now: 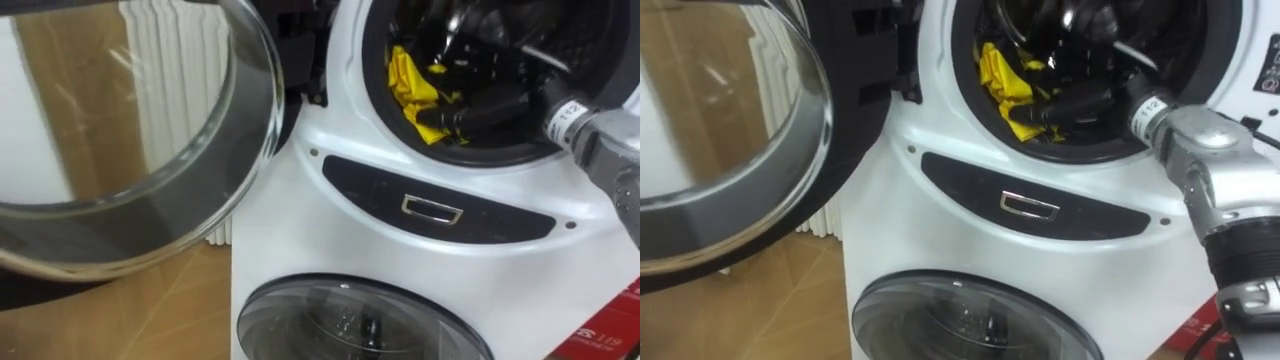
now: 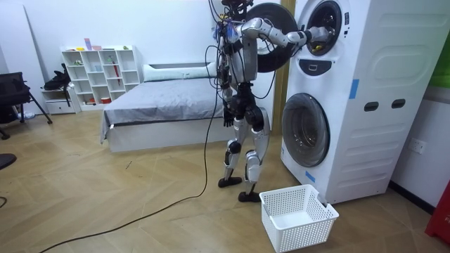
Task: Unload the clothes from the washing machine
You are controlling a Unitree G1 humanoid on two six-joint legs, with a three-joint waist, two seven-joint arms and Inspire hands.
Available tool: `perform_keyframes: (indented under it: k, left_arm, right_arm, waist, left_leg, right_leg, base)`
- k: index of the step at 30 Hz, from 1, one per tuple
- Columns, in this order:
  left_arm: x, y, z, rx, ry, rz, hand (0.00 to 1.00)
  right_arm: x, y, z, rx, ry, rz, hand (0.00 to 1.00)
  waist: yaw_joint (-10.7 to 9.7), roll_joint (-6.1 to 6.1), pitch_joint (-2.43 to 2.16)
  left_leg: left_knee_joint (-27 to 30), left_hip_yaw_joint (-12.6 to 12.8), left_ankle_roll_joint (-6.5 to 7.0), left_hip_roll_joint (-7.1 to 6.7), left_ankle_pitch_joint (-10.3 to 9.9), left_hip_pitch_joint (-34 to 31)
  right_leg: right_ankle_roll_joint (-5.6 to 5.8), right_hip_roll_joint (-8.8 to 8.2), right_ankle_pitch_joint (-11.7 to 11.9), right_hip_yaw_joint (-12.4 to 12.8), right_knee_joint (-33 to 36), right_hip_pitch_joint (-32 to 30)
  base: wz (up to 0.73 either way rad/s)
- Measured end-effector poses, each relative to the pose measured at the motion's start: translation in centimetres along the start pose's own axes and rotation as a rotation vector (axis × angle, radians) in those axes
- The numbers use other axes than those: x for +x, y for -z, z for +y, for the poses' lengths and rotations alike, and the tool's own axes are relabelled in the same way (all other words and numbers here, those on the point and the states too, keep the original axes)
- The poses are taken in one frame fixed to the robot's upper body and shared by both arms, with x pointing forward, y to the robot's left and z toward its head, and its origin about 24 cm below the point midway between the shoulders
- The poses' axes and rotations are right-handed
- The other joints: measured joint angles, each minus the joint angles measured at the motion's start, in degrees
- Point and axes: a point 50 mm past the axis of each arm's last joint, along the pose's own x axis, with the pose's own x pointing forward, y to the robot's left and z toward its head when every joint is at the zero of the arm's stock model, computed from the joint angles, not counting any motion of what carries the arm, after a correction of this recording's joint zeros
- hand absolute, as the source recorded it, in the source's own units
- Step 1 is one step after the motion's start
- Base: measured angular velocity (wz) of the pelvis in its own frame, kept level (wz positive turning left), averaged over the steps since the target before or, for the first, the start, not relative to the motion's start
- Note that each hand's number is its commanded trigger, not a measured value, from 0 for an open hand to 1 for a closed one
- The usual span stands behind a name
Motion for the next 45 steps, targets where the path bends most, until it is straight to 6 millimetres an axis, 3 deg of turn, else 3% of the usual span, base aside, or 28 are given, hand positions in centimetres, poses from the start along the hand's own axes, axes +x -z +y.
perform_keyframes:
  k: [4, 6, 7, 8, 15, 23, 38, 45]
  left_arm:
    - [0.0, -0.1, 0.0, -0.006, 0.001, -0.001, 0.00]
    - [0.0, -0.1, -0.1, -0.025, 0.009, 0.000, 0.00]
    - [0.0, -0.1, -0.1, -0.025, 0.010, 0.001, 0.00]
    - [0.0, -0.1, -0.1, -0.025, 0.011, 0.003, 0.00]
    - [0.0, 0.3, -0.2, -0.027, 0.027, 0.019, 0.00]
    - [0.0, 0.8, -0.2, -0.025, 0.027, 0.031, 0.00]
    - [0.1, 0.2, -0.1, -0.033, 0.042, -0.016, 0.00]
    - [0.2, 0.3, 0.2, -0.033, 0.027, -0.013, 0.00]
  right_arm:
    - [0.0, 0.9, -0.3, -0.013, 0.005, 0.045, 0.00]
    - [0.0, 1.0, -0.3, -0.016, 0.007, 0.050, 0.59]
    - [0.0, 1.1, -0.4, -0.018, 0.010, 0.055, 0.84]
    - [-0.1, 1.2, -0.4, -0.022, 0.012, 0.059, 1.00]
    - [-0.1, 1.4, -0.6, -0.050, 0.008, 0.076, 1.00]
    - [-0.3, 0.9, -1.8, -0.106, 0.142, 0.042, 1.00]
    - [0.1, 0.8, -0.6, -0.087, 0.081, 0.018, 1.00]
    - [-0.7, -2.1, 1.7, -0.145, 0.041, -0.142, 1.00]
  waist:
    - [1.1, -0.87, 0.06]
    - [1.3, -1.02, 0.17]
    - [1.6, -1.00, 0.20]
    - [1.8, -0.97, 0.22]
    - [3.1, -0.61, 0.48]
    - [4.4, -0.08, 0.98]
    - [3.8, -0.48, 0.73]
    - [2.9, 0.09, 0.19]
  left_leg:
    - [0.0, 0.2, -0.03, 0.08, 0.0, 0.3]
    - [0.0, 0.2, -0.03, 0.05, 0.0, 0.3]
    - [-0.1, 0.3, -0.02, 0.05, 0.0, 0.3]
    - [-0.1, 0.4, -0.02, 0.06, 0.0, 0.4]
    - [-0.3, 0.7, -0.14, 0.17, -0.1, 0.9]
    - [-0.1, 0.6, -0.14, 0.29, -0.4, 0.8]
    - [-0.3, 1.4, -0.31, 0.62, -0.8, 1.1]
    - [-0.1, 3.0, -0.29, 0.65, -0.8, 0.3]
  right_leg:
    - [-0.04, 0.06, 0.0, 0.4, -0.1, 0.1]
    - [-0.04, 0.12, 0.0, 0.4, -0.1, 0.1]
    - [-0.04, 0.18, 0.0, 0.5, -0.1, 0.1]
    - [-0.04, 0.21, 0.0, 0.5, 0.0, 0.1]
    - [-0.04, 0.14, 0.0, 1.0, 0.0, 0.3]
    - [-0.02, 0.27, -0.5, 0.9, 0.0, 0.1]
    - [-0.01, 1.01, -0.5, 1.3, -0.1, 0.2]
    - [-0.17, 1.13, -0.4, 2.7, 0.0, -1.3]
  base:
    - [-0.02]
    - [0.00]
    - [0.00]
    - [-0.05]
    - [-0.03]
    - [0.00]
    - [-0.02]
    - [-0.12]
